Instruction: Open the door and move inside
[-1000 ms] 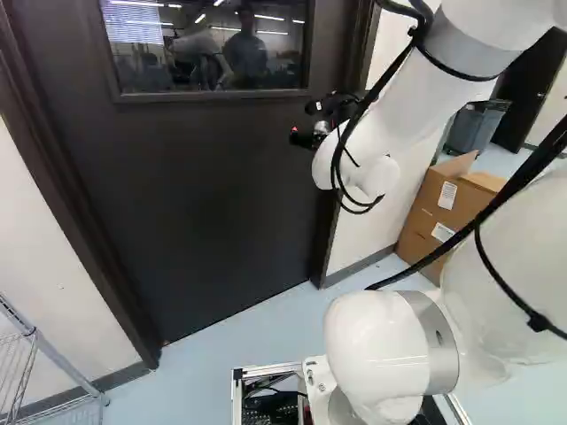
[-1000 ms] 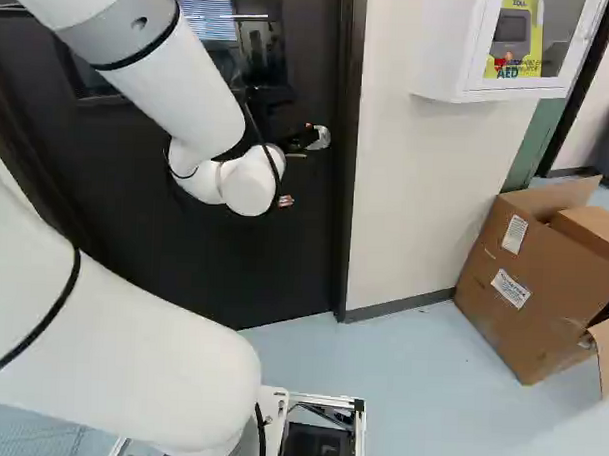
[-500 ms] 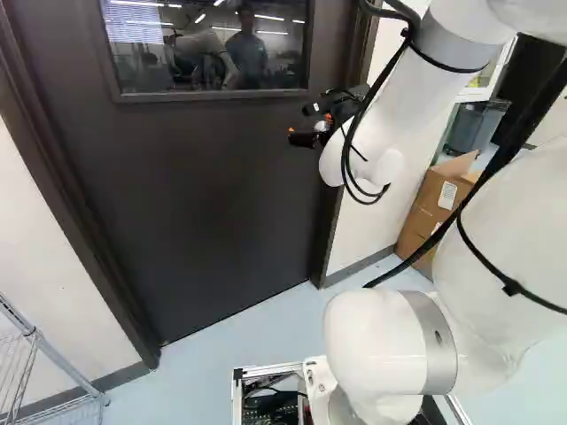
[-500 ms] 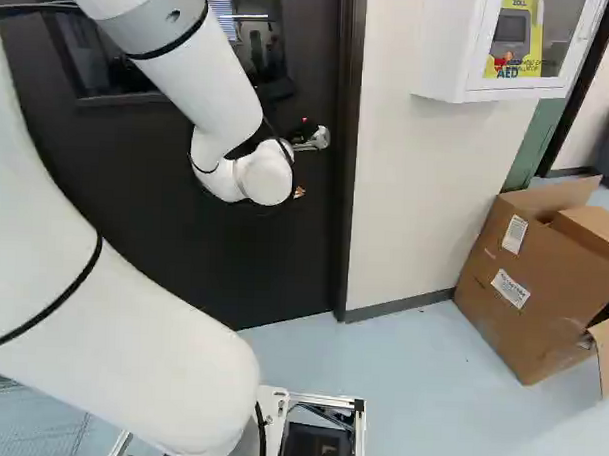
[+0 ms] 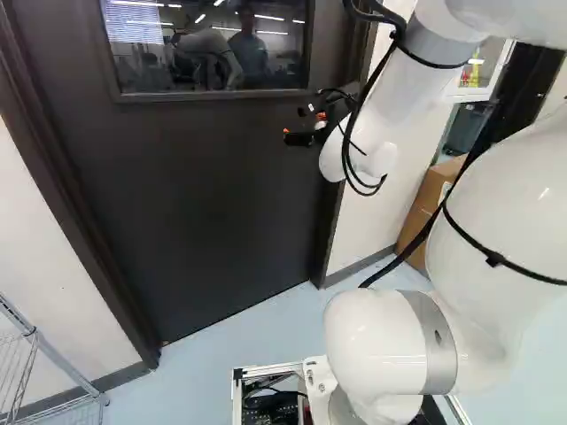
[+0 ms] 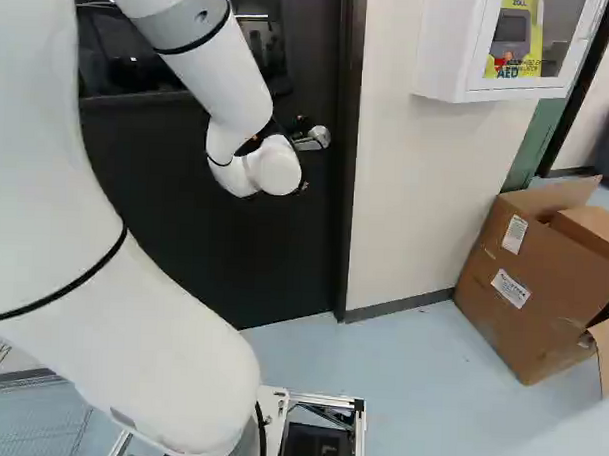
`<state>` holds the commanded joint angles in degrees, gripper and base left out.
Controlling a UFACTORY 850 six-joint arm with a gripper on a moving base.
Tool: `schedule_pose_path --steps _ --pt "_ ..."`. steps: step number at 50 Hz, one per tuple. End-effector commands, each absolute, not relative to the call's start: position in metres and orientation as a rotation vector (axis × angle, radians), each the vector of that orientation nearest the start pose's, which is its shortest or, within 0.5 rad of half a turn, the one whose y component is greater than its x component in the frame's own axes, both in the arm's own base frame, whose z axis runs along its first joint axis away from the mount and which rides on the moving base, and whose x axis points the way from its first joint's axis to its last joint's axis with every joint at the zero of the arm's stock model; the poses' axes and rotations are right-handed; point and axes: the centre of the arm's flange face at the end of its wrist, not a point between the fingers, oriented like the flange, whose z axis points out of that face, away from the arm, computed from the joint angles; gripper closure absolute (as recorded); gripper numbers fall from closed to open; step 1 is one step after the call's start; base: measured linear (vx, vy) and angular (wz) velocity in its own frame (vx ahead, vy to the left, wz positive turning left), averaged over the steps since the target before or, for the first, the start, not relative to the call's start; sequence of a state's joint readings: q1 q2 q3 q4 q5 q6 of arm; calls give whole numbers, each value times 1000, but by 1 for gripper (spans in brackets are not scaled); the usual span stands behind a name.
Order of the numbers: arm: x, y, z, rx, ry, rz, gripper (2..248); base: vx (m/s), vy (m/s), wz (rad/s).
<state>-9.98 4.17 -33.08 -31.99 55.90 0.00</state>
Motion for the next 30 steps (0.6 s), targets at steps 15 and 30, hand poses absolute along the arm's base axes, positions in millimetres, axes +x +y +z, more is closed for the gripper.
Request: schedule_pose_path --steps 15,30 --pt "438 -30 489 -2180 -684 -2173 3 0 0 0" --pt "447 -25 473 -2198 -690 -2121 3 0 0 0"
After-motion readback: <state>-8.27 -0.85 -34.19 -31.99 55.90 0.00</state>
